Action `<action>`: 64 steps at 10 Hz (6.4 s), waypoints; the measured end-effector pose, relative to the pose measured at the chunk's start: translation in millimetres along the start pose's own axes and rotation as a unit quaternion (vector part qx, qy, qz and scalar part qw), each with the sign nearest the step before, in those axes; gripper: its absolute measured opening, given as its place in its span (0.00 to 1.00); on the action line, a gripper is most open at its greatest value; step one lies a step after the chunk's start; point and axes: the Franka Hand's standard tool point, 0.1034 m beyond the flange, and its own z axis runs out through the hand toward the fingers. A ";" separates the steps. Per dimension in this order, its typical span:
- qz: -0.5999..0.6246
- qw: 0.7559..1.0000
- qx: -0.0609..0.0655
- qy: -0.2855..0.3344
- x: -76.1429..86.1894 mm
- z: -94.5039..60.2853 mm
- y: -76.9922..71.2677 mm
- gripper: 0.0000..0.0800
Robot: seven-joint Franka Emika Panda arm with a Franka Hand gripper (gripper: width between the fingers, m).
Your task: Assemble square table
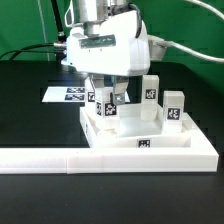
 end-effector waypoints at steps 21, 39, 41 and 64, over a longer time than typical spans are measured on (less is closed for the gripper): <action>-0.608 0.794 -0.020 0.006 3.6 -0.1 1.0 0.36; 0.005 1.000 0.008 0.010 7.6 1.8 -1.0 0.49; -0.037 0.999 0.006 0.010 3.2 2.5 -2.6 0.77; -0.580 0.814 -0.033 -0.006 8.6 4.2 -11.1 0.36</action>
Offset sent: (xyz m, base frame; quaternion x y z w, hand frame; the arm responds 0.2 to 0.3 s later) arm 0.0022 0.0002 -0.0001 0.0028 -0.0069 -0.2392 0.9709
